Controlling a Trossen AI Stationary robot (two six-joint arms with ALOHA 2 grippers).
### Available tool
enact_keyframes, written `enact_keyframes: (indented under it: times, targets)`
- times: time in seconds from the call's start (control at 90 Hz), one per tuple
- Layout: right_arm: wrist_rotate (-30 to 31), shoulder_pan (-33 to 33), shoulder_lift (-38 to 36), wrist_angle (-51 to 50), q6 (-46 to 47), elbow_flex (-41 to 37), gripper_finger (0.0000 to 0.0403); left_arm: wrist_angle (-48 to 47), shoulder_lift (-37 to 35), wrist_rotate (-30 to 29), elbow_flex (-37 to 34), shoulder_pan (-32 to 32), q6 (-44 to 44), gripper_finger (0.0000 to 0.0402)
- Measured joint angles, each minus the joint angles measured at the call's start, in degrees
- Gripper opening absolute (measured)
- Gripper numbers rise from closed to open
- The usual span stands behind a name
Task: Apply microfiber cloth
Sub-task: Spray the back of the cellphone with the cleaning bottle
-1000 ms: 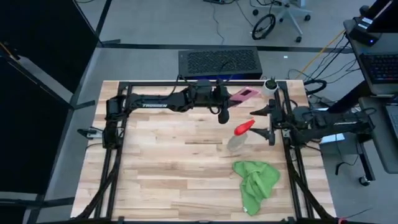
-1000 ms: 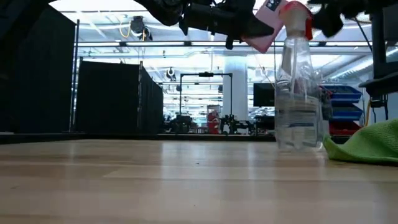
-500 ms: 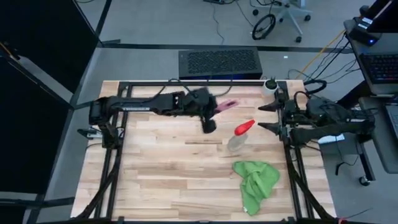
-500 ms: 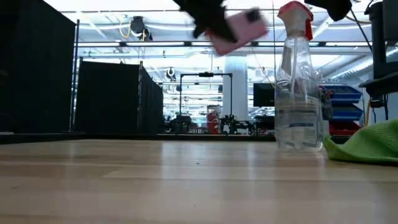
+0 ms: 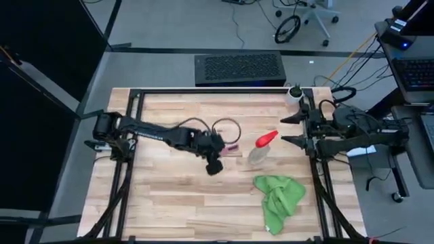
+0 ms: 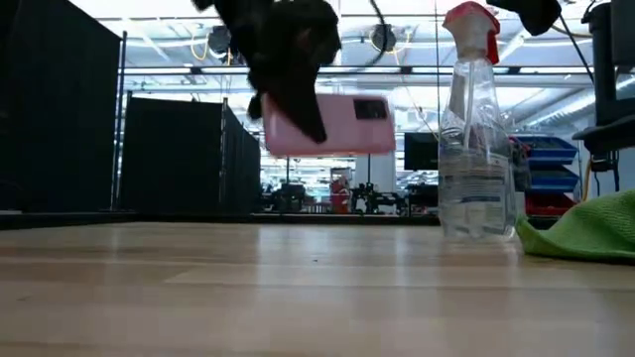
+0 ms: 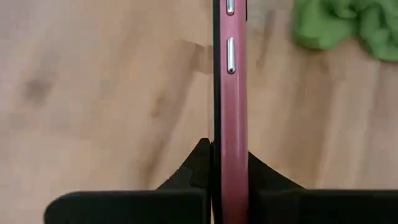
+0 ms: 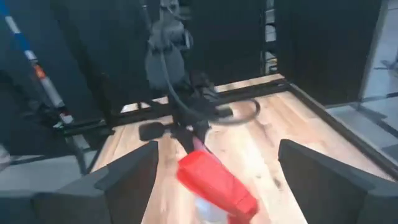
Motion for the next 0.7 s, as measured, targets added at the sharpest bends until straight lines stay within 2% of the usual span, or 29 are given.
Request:
enact_keyframes:
  times: [0.156, 0.3, 0.533, 0.7]
  targets:
    - [-2.84, 0.00, 0.68, 1.72, 0.20, 0.00, 0.0313, 12.75, 0.05, 2.11, -8.35, -1.14, -6.31, 0.0004]
    - [-7.58, 0.32, 2.61, 6.21, 0.81, 0.00, 0.0313, 17.21, 1.22, 2.53, -12.22, -0.78, -7.97, 0.0004]
    - [-8.64, 4.45, 9.74, 11.24, -0.01, 0.00, 0.0313, 19.97, 6.58, 5.60, -12.62, -0.25, -6.70, 0.0006]
    - [-8.55, 5.96, 15.46, 12.19, -0.28, -0.02, 0.0313, 20.43, 7.32, 5.96, -12.57, 0.54, -4.59, 0.0032]
